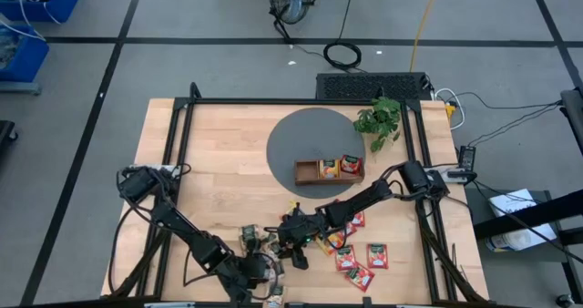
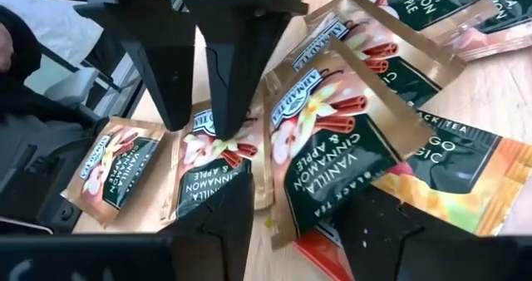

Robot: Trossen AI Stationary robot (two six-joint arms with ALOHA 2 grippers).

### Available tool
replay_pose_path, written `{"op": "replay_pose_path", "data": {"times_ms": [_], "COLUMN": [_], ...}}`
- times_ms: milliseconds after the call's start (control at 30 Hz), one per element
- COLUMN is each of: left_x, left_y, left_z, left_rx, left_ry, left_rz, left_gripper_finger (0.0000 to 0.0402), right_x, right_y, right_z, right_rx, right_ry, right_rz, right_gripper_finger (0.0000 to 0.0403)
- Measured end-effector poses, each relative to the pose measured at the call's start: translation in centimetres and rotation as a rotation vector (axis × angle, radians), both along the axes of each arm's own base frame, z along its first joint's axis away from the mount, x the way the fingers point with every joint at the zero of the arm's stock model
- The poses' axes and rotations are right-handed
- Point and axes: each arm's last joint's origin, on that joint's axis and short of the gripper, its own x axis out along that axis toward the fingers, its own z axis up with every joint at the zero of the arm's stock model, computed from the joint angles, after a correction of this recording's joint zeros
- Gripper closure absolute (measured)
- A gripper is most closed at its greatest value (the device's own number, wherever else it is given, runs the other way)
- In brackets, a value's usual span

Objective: Pick & Place Tea
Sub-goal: Put the brown tea bag into the left section of the wooden organizer

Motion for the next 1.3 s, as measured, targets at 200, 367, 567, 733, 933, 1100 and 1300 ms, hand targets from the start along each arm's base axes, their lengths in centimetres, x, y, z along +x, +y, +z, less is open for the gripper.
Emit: {"op": "replay_pose_path", "data": {"times_ms": [200, 367, 567, 733, 933, 1100, 1300], "left_x": [0.3, 0.4, 0.1, -0.1, -0.2, -0.3, -0.3], "left_y": [0.3, 0.2, -0.1, -0.4, -0.4, -0.5, -0.5], "left_z": [0.0, 0.0, 0.1, 0.1, 0.3, 0.3, 0.4], "left_rx": [-0.015, -0.023, -0.013, 0.000, 0.001, 0.013, 0.059], "left_ry": [0.013, 0.008, -0.010, -0.026, -0.028, -0.031, -0.058], "left_rz": [-0.012, -0.014, -0.020, -0.014, -0.014, -0.022, -0.043], "left_gripper_finger": [0.0229, 0.0229, 0.0229, 0.0229, 0.0229, 0.0229, 0.0229], "right_x": [0.1, 0.1, 0.0, -0.2, -0.6, -1.7, -2.2], "right_y": [-0.1, -0.1, -0.6, -1.5, -2.4, -2.8, -3.7], "right_z": [0.1, 0.3, 1.8, 4.0, 7.3, 9.1, 12.6], "right_rx": [-0.019, -0.064, -0.116, -0.184, -0.194, -0.207, -0.399], "right_ry": [-0.032, -0.065, -0.085, -0.115, -0.148, -0.066, 0.225], "right_rz": [0.016, 0.059, 0.097, 0.096, 0.093, 0.093, 0.050], "right_gripper_finger": [0.0323, 0.0392, 0.0397, 0.0401, 0.0402, 0.0402, 0.0403]}}
